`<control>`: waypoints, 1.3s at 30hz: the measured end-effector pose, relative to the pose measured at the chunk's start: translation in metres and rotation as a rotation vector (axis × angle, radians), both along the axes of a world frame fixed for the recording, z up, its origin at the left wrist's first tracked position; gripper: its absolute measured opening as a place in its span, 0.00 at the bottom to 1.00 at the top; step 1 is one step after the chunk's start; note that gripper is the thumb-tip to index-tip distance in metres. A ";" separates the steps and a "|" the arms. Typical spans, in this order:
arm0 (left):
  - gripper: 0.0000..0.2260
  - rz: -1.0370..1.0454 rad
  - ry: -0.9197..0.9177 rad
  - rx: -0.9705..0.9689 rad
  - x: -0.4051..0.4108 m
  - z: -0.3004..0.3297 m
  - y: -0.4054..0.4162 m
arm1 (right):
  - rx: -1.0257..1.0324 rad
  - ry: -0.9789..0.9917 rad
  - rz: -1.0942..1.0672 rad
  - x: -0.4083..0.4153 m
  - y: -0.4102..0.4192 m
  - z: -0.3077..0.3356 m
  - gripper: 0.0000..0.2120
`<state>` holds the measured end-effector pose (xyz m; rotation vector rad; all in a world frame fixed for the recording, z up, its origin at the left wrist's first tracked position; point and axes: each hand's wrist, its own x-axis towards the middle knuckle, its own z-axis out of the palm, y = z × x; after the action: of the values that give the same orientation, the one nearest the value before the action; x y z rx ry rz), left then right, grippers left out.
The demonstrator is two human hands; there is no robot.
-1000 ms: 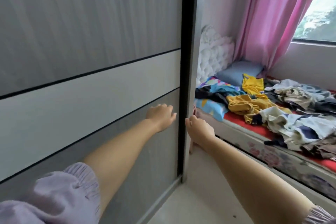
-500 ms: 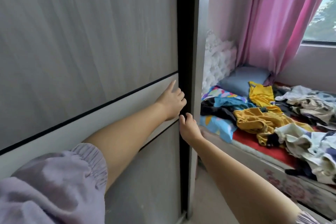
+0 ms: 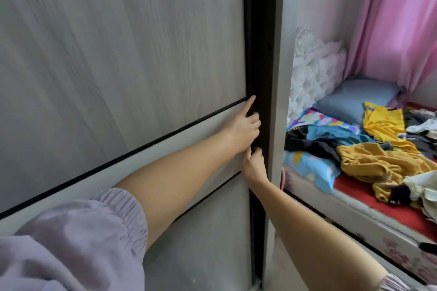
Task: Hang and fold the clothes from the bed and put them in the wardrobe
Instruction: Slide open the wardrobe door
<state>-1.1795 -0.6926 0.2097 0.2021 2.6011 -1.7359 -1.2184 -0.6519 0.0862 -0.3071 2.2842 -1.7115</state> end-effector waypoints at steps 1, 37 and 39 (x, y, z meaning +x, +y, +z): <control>0.18 0.009 0.010 0.000 0.006 -0.001 0.000 | 0.008 0.011 0.012 0.006 0.000 0.000 0.27; 0.05 0.218 0.060 -0.056 0.487 -0.024 -0.112 | 0.341 0.722 0.980 0.415 -0.092 0.004 0.14; 0.08 0.261 0.058 -0.046 0.506 -0.024 -0.112 | 0.342 0.754 1.015 0.430 -0.099 0.003 0.15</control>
<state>-0.6736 -0.8048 0.1860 -0.1822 2.4865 -1.7302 -0.7883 -0.7514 0.0896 -1.8682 2.0865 -0.7056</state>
